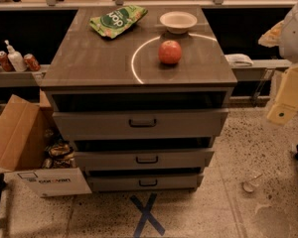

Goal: Open middle drawer

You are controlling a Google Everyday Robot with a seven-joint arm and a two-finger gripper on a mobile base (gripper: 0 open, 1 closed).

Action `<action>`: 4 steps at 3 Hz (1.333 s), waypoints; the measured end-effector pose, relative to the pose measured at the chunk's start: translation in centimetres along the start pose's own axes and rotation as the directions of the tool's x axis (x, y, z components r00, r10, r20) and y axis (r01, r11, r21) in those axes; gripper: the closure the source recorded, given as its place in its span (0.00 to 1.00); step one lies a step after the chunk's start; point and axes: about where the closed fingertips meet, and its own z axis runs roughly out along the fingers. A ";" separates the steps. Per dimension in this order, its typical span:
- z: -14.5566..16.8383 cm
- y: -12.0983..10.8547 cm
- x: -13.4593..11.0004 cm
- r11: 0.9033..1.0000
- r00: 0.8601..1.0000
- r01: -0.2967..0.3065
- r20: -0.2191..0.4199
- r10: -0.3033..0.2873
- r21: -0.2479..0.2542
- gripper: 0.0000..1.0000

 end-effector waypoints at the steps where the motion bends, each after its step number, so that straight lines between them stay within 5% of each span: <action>1: -0.1 -0.1 0.0 1.000 1.000 0.005 0.008 -0.005 0.010 0.00; 2: 3.3 0.6 0.1 1.000 0.996 0.018 0.085 -0.017 -0.017 0.00; 3: 10.4 3.5 0.0 0.996 0.970 0.047 0.244 -0.026 -0.081 0.00; 4: 17.9 6.6 -0.8 0.986 0.926 0.041 0.378 0.022 -0.159 0.00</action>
Offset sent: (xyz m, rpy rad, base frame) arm 0.0127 0.0162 -0.1265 0.2782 0.0178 0.1418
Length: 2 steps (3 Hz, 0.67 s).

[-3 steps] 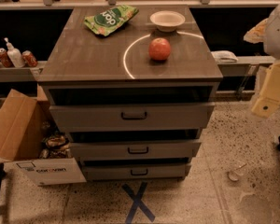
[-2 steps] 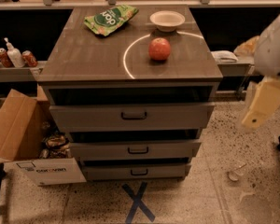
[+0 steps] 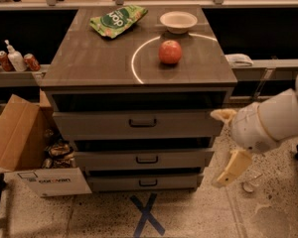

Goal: Open middle drawer

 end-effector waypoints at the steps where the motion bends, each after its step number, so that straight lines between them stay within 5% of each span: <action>1: 2.1 0.2 0.6 1.000 0.999 -0.006 0.033 0.007 -0.016 0.00; 2: 1.9 0.3 0.5 1.000 1.000 -0.005 0.031 0.006 -0.016 0.00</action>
Offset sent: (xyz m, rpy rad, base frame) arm 0.0013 0.0070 -0.0211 0.0371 0.0104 0.0071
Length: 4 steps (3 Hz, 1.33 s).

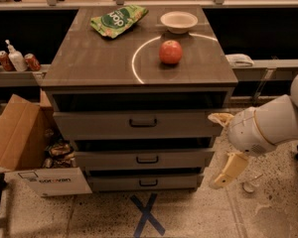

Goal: Open middle drawer

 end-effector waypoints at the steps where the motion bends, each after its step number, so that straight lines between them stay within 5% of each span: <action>1: 1.6 0.3 0.8 1.000 1.000 -0.004 0.007 0.004 -0.019 0.00; 3: 12.0 1.9 7.2 0.992 0.998 0.015 0.060 -0.007 -0.129 0.00; 4: 12.0 1.9 7.2 0.992 0.998 0.015 0.060 -0.007 -0.129 0.00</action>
Offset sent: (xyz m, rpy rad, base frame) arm -0.0034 0.0082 -0.1415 0.0612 0.0702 0.0600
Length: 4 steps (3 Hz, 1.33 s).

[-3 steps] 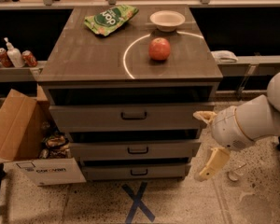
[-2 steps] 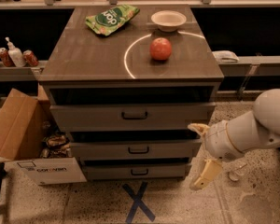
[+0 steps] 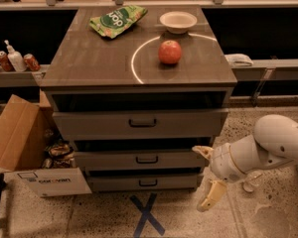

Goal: Open middle drawer

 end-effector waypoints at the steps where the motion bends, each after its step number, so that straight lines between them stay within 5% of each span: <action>1: 1.8 -1.1 1.7 1.000 1.000 0.000 -0.013 0.000 -0.005 0.00; 3: 7.0 -4.9 6.1 0.999 0.998 0.036 -0.048 -0.036 -0.005 0.00; 4: 12.5 -10.4 10.9 0.999 0.999 0.051 -0.020 -0.051 0.013 0.00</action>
Offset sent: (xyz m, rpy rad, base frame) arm 0.0496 -0.0130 -0.1003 -0.0426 0.0133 0.0121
